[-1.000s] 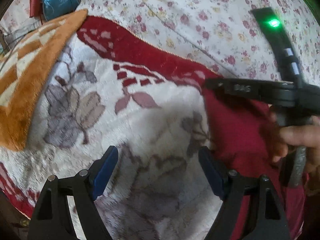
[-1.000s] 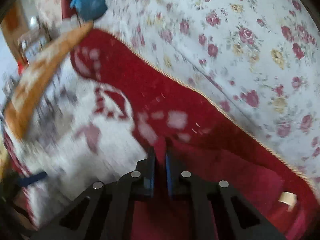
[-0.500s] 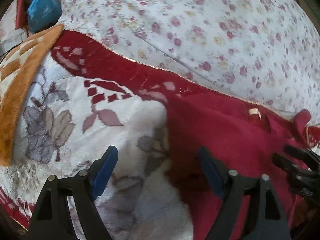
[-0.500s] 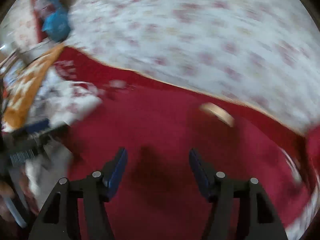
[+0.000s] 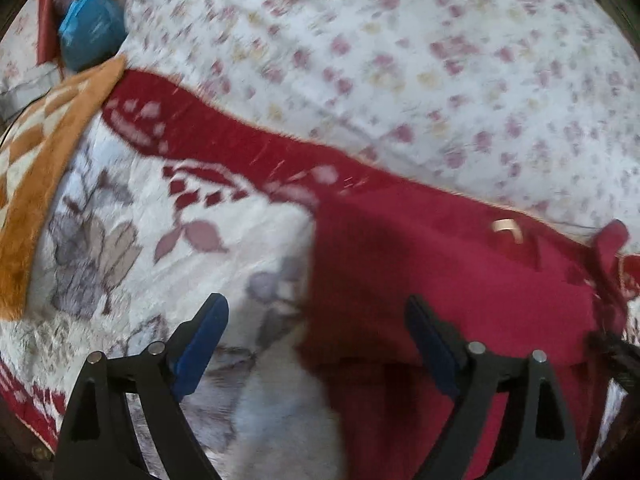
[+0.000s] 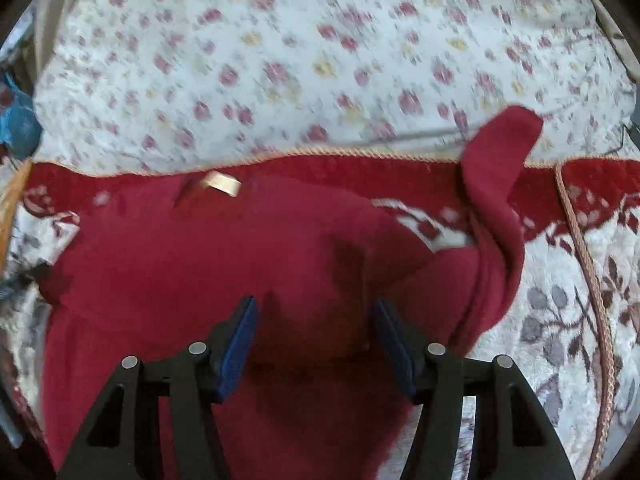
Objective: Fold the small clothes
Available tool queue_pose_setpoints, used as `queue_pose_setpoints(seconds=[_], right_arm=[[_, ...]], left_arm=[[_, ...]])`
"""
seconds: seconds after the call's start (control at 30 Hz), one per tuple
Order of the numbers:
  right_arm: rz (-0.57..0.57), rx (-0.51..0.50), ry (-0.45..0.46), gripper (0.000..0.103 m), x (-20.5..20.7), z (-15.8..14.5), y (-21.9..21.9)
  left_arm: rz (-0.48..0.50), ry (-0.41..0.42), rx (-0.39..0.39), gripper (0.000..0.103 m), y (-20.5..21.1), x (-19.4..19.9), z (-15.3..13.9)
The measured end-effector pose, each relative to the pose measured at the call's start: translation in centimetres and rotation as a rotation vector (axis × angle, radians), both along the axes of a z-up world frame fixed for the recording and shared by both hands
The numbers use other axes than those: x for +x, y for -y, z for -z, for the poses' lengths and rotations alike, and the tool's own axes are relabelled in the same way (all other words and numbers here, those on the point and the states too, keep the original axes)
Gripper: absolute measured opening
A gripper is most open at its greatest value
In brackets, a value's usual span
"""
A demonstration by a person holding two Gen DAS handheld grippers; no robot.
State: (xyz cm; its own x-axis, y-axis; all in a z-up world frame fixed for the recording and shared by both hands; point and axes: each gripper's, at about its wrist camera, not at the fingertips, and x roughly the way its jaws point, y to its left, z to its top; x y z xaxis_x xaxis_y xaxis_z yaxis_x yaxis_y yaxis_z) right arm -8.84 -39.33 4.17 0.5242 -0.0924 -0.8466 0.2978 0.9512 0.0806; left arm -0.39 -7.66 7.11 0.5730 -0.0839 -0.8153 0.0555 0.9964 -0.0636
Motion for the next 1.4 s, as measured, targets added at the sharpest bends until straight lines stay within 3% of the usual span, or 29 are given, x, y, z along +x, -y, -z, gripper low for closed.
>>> queue_pose_setpoints(seconds=[0.33,0.47,0.53,0.6,0.7,0.8,0.97,1.13,1.2,1.23,1.27,1.3,1.4], right_arm=[[0.003,0.033,0.098,0.067,-2.0,-1.8,-0.5],[-0.001,0.026,0.005,0.068,-0.1,1.1,-0.1],[-0.033,0.05,0.016,0.068,-0.3,-0.1,0.2],[-0.034,0.067,0.086,0.068,-1.2,-2.4,1.7],[0.105,-0.026,0.154,0.076,-2.6,-5.3,6.1],[0.262,-0.07,0.117,0.078,-2.1,-5.9,11.5],[0.23,-0.056,0.044,0.078,2.4,-4.1,13.4],[0.242,-0.161,-0.117,0.078,8.6,0.9,13.8],[0.298,-0.191,-0.182,0.07,9.7,2.9,15.1],[0.314,-0.158,-0.19,0.028,9.6,3.5,15.9],[0.318,-0.101,-0.185,0.015,9.1,3.7,16.6],[0.328,-0.058,-0.139,0.015,7.9,2.9,17.1],[0.323,-0.069,-0.003,0.015,3.0,-1.1,17.3]], left_arm=[[0.073,0.027,0.018,0.089,3.3,-0.4,0.1],[0.093,0.02,0.049,0.089,4.0,-0.3,0.8],[0.111,-0.033,0.102,0.089,4.7,0.0,2.2],[0.123,-0.042,0.162,0.09,5.2,-0.1,3.1],[0.128,-0.032,0.171,0.09,5.3,-0.4,3.0],[0.119,-0.043,0.145,0.091,5.0,-0.2,3.0],[0.108,-0.05,0.138,0.092,5.0,0.2,3.2],[0.107,-0.056,0.129,0.092,4.9,0.4,3.4],[0.11,-0.056,0.13,0.093,4.8,0.4,3.5],[0.109,-0.059,0.13,0.093,4.8,0.5,3.7],[0.104,-0.063,0.127,0.094,4.8,0.6,3.8],[0.099,-0.065,0.122,0.094,4.7,0.7,3.9],[0.092,-0.067,0.113,0.094,4.7,0.8,3.8]])
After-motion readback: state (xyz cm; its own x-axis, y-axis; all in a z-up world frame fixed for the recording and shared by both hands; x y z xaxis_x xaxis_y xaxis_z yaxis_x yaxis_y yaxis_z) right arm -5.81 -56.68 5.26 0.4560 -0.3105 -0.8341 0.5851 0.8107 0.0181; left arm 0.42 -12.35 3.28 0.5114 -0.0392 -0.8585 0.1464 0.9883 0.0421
